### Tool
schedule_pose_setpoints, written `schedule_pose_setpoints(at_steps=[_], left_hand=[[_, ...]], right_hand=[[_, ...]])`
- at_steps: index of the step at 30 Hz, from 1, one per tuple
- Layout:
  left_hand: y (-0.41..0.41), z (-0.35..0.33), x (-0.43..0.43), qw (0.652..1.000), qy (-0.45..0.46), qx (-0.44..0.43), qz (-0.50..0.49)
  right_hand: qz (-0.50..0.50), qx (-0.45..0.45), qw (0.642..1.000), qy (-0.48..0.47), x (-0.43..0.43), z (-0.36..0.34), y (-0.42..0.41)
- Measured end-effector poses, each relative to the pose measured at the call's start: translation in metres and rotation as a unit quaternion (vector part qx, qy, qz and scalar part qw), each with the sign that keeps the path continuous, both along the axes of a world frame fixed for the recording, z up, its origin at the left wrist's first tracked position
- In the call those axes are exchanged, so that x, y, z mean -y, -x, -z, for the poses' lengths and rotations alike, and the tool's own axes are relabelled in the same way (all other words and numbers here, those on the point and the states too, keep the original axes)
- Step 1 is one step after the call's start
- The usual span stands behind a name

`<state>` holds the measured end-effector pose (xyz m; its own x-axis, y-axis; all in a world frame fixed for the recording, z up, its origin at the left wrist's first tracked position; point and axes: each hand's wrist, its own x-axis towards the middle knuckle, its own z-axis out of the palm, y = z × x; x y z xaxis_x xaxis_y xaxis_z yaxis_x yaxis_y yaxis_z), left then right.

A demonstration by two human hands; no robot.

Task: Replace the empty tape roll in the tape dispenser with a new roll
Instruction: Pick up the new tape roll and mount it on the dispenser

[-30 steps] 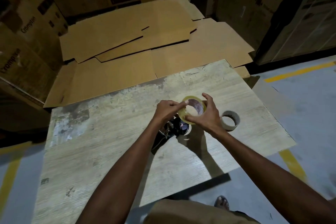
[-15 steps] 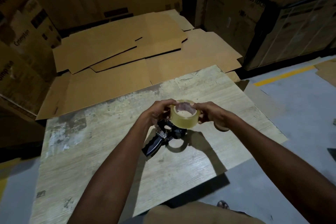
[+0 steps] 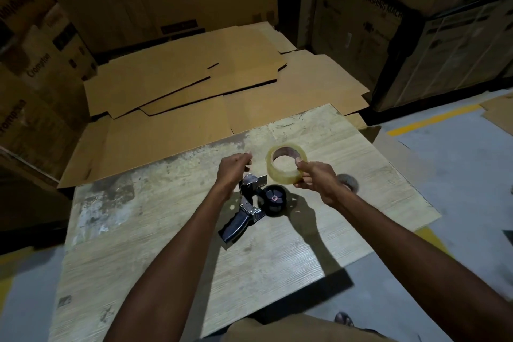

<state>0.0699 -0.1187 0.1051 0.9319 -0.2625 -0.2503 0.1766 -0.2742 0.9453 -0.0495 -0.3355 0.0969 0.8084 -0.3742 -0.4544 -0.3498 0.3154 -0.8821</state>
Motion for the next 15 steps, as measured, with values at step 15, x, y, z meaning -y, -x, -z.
schedule_pose_setpoints(at_steps=[15], left_hand=[[0.015, 0.031, -0.012, 0.968, -0.099, 0.177, 0.15]], right_hand=[[-0.006, -0.018, 0.997, 0.069, -0.007, 0.017, -0.004]])
